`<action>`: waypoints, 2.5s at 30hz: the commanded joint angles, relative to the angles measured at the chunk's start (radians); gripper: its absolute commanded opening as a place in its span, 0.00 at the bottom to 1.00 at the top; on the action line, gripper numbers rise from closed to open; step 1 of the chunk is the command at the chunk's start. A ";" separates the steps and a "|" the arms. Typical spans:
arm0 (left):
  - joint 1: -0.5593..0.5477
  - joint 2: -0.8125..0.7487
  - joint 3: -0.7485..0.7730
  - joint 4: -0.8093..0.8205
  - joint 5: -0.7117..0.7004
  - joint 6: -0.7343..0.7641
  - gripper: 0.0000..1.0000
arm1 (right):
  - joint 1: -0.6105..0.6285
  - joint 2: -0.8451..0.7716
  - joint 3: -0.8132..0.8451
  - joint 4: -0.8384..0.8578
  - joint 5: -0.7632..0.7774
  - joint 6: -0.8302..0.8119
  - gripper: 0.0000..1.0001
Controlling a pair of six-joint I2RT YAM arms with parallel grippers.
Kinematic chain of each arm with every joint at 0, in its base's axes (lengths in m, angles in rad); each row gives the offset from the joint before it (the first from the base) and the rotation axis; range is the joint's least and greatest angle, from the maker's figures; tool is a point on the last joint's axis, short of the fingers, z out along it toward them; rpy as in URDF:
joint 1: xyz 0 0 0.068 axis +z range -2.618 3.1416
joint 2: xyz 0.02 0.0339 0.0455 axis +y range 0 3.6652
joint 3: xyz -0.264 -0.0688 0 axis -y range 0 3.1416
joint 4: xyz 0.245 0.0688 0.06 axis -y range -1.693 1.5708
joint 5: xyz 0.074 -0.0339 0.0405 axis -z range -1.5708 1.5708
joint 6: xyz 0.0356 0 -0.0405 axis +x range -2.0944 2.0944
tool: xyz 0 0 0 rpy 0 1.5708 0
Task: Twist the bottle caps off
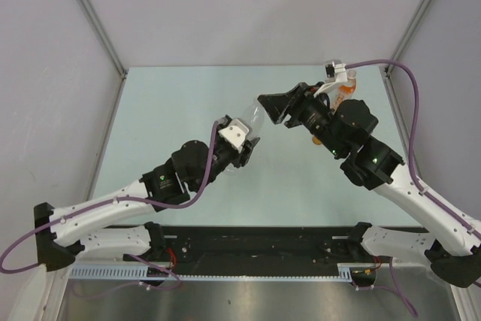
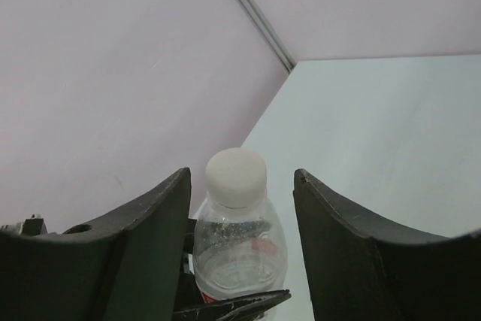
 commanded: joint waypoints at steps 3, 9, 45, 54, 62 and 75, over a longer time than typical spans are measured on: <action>-0.023 0.009 0.011 0.037 -0.031 0.026 0.00 | 0.010 0.023 0.027 0.040 0.014 0.017 0.61; -0.028 0.013 0.009 0.040 -0.036 0.028 0.00 | 0.012 0.034 0.027 0.048 0.011 0.015 0.60; 0.257 -0.022 0.172 0.103 1.303 -0.455 0.00 | -0.048 -0.141 0.020 0.062 -0.720 -0.310 0.00; 0.314 0.090 0.166 0.466 1.593 -0.811 0.00 | -0.053 -0.187 0.015 0.043 -0.981 -0.373 0.00; 0.317 0.160 0.160 0.780 1.671 -1.053 0.00 | -0.065 -0.203 0.015 0.028 -1.164 -0.396 0.00; 0.319 0.395 0.227 1.691 1.665 -1.842 0.00 | -0.091 -0.216 0.016 -0.007 -1.435 -0.447 0.00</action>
